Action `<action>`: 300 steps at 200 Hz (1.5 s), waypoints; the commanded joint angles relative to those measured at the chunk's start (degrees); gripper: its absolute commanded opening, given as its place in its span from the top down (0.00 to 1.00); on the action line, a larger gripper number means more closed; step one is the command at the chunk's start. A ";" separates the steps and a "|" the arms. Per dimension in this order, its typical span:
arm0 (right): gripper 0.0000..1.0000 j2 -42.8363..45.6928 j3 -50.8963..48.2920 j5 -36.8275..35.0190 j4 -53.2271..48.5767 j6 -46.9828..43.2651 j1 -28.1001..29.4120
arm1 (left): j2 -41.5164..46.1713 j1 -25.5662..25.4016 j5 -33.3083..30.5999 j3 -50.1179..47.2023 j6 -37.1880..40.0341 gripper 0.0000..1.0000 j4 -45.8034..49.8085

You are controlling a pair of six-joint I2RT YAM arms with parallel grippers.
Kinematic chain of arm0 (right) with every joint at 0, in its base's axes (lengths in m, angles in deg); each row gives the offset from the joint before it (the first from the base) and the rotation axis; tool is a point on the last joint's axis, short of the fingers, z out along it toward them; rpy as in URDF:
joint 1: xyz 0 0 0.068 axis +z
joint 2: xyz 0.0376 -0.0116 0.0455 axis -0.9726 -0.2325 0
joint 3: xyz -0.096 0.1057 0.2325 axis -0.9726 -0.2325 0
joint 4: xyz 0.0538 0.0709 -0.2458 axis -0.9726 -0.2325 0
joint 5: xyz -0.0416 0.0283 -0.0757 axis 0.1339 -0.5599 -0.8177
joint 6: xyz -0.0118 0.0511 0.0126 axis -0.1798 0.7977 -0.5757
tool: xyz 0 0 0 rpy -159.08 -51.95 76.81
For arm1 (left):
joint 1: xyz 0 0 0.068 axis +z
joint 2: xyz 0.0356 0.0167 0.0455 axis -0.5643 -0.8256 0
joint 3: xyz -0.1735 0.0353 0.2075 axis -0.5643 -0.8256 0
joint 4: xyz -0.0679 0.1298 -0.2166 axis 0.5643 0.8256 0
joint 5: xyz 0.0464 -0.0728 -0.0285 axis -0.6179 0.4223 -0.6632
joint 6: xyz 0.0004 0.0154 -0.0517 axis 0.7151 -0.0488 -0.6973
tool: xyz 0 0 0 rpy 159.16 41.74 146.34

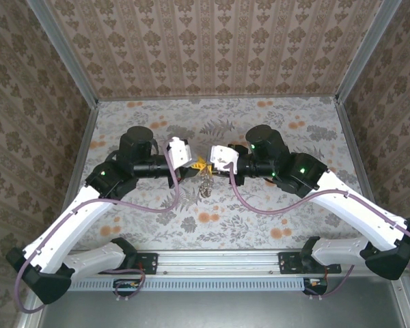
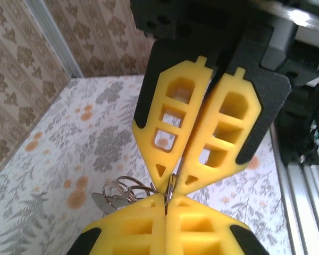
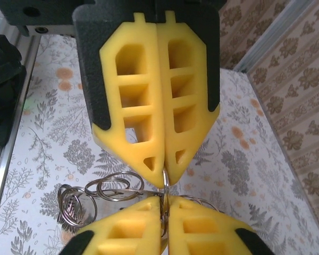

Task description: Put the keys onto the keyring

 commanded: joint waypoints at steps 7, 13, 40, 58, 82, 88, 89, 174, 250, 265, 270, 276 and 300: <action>0.86 1.39 -0.72 1.96 1.35 -0.23 0.46 | 2.96 1.74 9.25 -2.50 -6.04 1.00 -11.34; 0.86 1.45 -0.82 2.13 1.26 -0.33 0.43 | 3.25 1.88 9.58 -3.00 -6.56 1.00 -12.21; 0.87 1.67 -1.00 2.90 1.00 -0.37 0.45 | 4.13 2.71 11.01 -4.27 -8.17 1.00 -14.51; 0.87 1.76 -0.99 3.37 0.91 -0.32 0.42 | 4.73 3.41 11.69 -5.13 -9.07 1.00 -15.82; 0.85 2.26 -1.52 4.64 1.38 -0.16 0.43 | 5.48 4.43 12.50 -6.72 -11.27 1.00 -19.17; 0.84 2.41 -1.68 4.96 1.48 -0.13 0.46 | 5.54 4.68 12.75 -7.12 -11.86 1.00 -20.09; 0.84 2.43 -1.73 5.07 1.46 -0.13 0.46 | 5.59 4.65 12.77 -7.24 -11.92 1.00 -20.25; 0.87 5.62 -4.60 9.59 4.91 -0.99 0.38 | 5.61 5.46 15.72 -12.04 -20.34 1.00 -34.33; 1.00 5.79 -5.26 6.61 5.51 -1.08 0.14 | 2.94 2.08 11.21 -5.52 -9.00 1.00 -14.38; 1.00 5.71 -4.92 5.97 4.92 -0.28 -0.53 | 2.18 0.22 4.39 -1.77 -2.76 0.93 -4.52; 1.00 5.63 -4.78 6.02 4.64 -0.13 -0.75 | 2.04 -0.35 1.97 -0.86 -1.29 0.88 -2.21; 1.00 5.43 -4.59 5.85 4.58 0.10 -0.88 | 1.78 -0.84 -1.06 -0.04 0.23 0.84 -0.17; 1.00 4.54 -4.12 5.73 4.10 0.39 -1.11 | 1.08 -3.11 -8.87 2.23 4.66 0.78 4.00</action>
